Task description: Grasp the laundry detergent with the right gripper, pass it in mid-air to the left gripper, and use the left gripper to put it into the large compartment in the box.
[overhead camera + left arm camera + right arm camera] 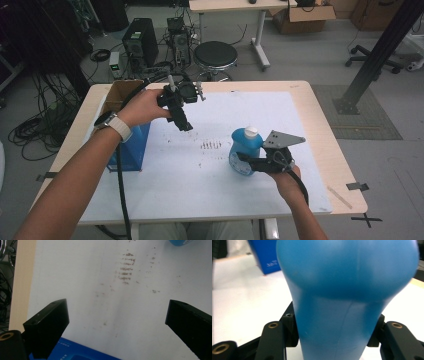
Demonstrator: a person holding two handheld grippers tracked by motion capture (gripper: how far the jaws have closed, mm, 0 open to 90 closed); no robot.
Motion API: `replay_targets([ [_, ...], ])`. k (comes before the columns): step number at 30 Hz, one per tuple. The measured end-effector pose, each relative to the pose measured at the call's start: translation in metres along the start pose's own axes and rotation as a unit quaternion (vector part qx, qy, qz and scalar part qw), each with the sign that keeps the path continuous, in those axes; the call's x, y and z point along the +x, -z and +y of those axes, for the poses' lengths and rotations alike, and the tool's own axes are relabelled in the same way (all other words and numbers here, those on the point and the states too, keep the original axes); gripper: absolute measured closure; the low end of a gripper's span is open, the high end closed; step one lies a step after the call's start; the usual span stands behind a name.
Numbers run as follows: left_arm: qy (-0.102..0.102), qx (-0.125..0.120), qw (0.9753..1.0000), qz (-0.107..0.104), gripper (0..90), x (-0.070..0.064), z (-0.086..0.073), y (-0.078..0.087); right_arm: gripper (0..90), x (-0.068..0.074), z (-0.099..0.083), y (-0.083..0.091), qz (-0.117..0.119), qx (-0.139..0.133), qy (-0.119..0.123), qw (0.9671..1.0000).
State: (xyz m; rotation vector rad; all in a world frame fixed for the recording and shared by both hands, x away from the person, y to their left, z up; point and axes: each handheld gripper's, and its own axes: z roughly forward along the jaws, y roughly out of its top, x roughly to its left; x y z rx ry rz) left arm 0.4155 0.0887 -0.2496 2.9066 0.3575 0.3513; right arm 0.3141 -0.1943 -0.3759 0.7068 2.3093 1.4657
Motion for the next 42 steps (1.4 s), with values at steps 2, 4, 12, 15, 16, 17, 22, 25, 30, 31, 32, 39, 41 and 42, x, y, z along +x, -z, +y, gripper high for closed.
replay_targets([
  [2, 0.003, -0.001, 1.0000, -0.001, 5.6, -0.002, 0.000, 0.002, 44.7, -0.002, 0.002, 0.004, 0.014, -0.005, -0.002, 0.9999],
  [4, 0.003, -0.002, 1.0000, -0.001, 5.6, -0.003, 0.000, 0.004, 44.6, -0.002, 0.007, 0.008, 0.029, -0.006, 0.003, 0.9996],
  [12, -0.003, 0.000, 1.0000, -0.003, 5.8, -0.014, 0.001, 0.013, 44.6, 0.000, 0.014, 0.015, 0.059, 0.002, 0.021, 0.9981],
  [15, -0.005, -0.003, 1.0000, -0.007, 5.8, -0.019, 0.003, 0.017, 44.6, 0.002, 0.017, 0.017, 0.070, 0.004, 0.026, 0.9972],
  [16, -0.006, -0.002, 0.9999, -0.011, 5.8, -0.022, 0.004, 0.019, 44.6, 0.002, 0.018, 0.017, 0.075, 0.005, 0.028, 0.9968],
  [17, -0.006, -0.001, 0.9999, -0.012, 5.8, -0.023, 0.005, 0.020, 44.6, 0.003, 0.019, 0.017, 0.081, 0.006, 0.031, 0.9962],
  [22, -0.017, 0.000, 0.9998, -0.014, 5.7, -0.036, 0.008, 0.028, 44.6, 0.007, 0.026, 0.018, 0.103, 0.009, 0.044, 0.9936],
  [25, -0.021, -0.003, 0.9997, -0.016, 5.7, -0.042, 0.009, 0.033, 44.6, 0.009, 0.029, 0.016, 0.121, 0.012, 0.053, 0.9912],
  [30, -0.026, -0.007, 0.9995, -0.017, 5.8, -0.052, 0.009, 0.041, 44.6, 0.012, 0.033, 0.013, 0.143, 0.012, 0.062, 0.9877],
  [31, -0.025, -0.008, 0.9995, -0.017, 5.8, -0.054, 0.009, 0.042, 44.6, 0.012, 0.033, 0.013, 0.143, 0.012, 0.062, 0.9877],
  [32, -0.029, -0.010, 0.9994, -0.018, 5.8, -0.056, 0.008, 0.044, 44.6, 0.012, 0.034, 0.012, 0.147, 0.011, 0.062, 0.9872],
  [39, -0.034, -0.029, 0.9986, -0.029, 5.9, -0.065, 0.006, 0.058, 44.6, 0.013, 0.038, 0.008, 0.174, 0.009, 0.071, 0.9822],
  [41, -0.037, -0.035, 0.9981, -0.035, 5.9, -0.067, 0.005, 0.061, 44.6, 0.014, 0.039, 0.007, 0.181, 0.009, 0.074, 0.9807],
  [42, -0.038, -0.037, 0.9978, -0.038, 5.8, -0.068, 0.005, 0.063, 44.6, 0.015, 0.040, 0.006, 0.187, 0.010, 0.077, 0.9793],
])
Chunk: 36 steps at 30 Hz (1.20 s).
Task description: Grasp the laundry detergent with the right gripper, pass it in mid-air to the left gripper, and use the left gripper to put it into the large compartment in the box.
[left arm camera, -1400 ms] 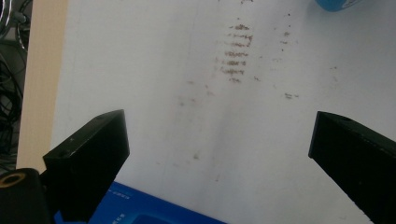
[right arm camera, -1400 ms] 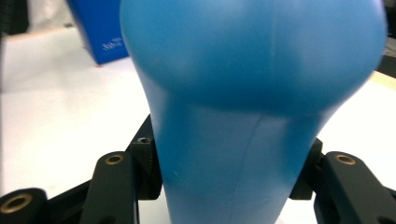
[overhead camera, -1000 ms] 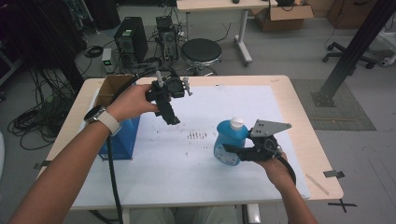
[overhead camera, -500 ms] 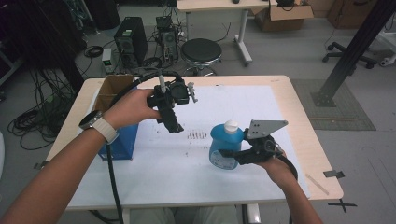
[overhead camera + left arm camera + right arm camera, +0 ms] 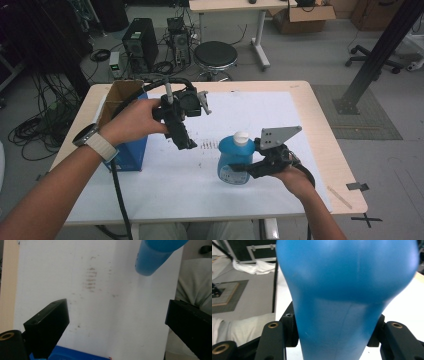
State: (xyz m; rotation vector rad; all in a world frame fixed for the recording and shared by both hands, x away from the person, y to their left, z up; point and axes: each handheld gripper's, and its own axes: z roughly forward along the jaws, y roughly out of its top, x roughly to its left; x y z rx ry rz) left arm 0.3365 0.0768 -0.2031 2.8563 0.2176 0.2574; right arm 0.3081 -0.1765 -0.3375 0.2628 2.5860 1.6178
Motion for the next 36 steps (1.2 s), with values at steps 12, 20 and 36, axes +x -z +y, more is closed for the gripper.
replay_targets([
  [12, -0.020, -0.003, 0.9997, -0.014, 5.8, -0.020, 0.000, 0.015, 44.6, -0.001, 0.011, -0.019, 0.046, 0.004, 0.024, 0.9986],
  [20, -0.029, -0.006, 0.9994, -0.020, 5.7, -0.027, 0.004, 0.022, 44.6, 0.000, 0.014, -0.028, 0.059, 0.008, 0.031, 0.9977],
  [36, -0.030, 0.009, 0.9992, -0.027, 5.6, -0.036, 0.007, 0.026, 44.6, 0.001, 0.025, -0.048, 0.079, 0.005, 0.047, 0.9957],
])
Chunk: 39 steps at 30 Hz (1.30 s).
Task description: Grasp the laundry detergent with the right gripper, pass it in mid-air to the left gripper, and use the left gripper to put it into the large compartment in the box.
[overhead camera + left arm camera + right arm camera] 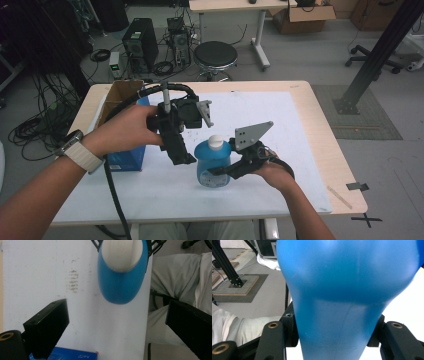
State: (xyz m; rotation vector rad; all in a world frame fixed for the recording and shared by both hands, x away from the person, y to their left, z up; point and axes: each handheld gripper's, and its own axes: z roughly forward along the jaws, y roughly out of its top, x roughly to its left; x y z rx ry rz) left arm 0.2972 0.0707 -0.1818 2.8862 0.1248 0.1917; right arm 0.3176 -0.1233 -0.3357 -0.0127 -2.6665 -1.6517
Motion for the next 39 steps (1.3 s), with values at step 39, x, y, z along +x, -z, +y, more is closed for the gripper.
replay_targets([
  [39, 0.000, 0.011, 0.9997, -0.022, 5.8, 0.005, 0.013, -0.031, 44.6, -0.002, 0.019, -0.020, 0.012, 0.020, 0.012, 0.9997],
])
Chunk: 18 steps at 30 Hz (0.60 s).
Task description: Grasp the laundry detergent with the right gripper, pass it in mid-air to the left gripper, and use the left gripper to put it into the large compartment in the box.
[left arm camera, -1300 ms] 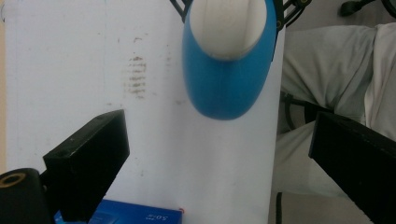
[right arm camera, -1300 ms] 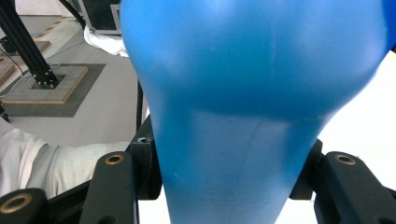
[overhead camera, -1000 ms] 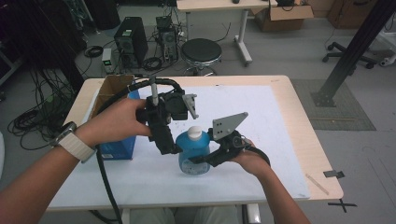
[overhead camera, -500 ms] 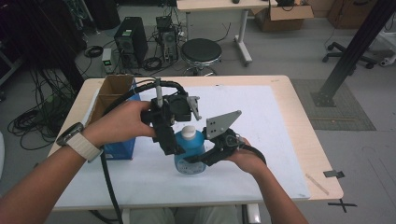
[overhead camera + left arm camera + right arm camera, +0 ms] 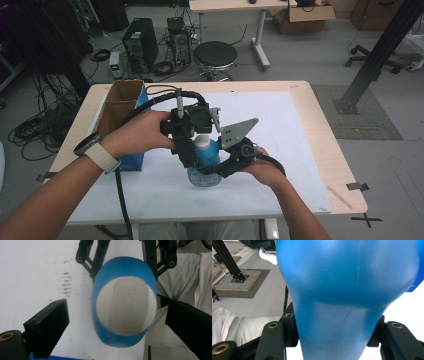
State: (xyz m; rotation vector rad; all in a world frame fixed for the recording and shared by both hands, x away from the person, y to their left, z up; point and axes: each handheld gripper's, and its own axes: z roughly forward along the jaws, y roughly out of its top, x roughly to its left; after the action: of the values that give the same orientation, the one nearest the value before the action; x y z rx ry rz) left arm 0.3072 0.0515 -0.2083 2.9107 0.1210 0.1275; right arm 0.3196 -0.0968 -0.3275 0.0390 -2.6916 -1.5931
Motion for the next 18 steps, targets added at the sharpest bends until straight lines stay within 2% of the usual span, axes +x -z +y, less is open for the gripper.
replay_targets([
  [10, 0.001, 0.002, 1.0000, -0.004, 7.5, 0.002, 0.001, -0.011, 44.5, 0.000, 0.001, 0.000, -0.001, 0.000, 0.001, 1.0000],
  [15, -0.001, 0.003, 1.0000, -0.007, 10.8, 0.003, 0.001, -0.012, 44.5, 0.000, 0.001, -0.001, 0.000, 0.002, 0.000, 1.0000],
  [18, 0.003, 0.001, 1.0000, -0.003, 13.7, 0.003, 0.001, -0.013, 44.5, 0.000, 0.002, -0.001, 0.000, 0.001, 0.001, 1.0000],
])
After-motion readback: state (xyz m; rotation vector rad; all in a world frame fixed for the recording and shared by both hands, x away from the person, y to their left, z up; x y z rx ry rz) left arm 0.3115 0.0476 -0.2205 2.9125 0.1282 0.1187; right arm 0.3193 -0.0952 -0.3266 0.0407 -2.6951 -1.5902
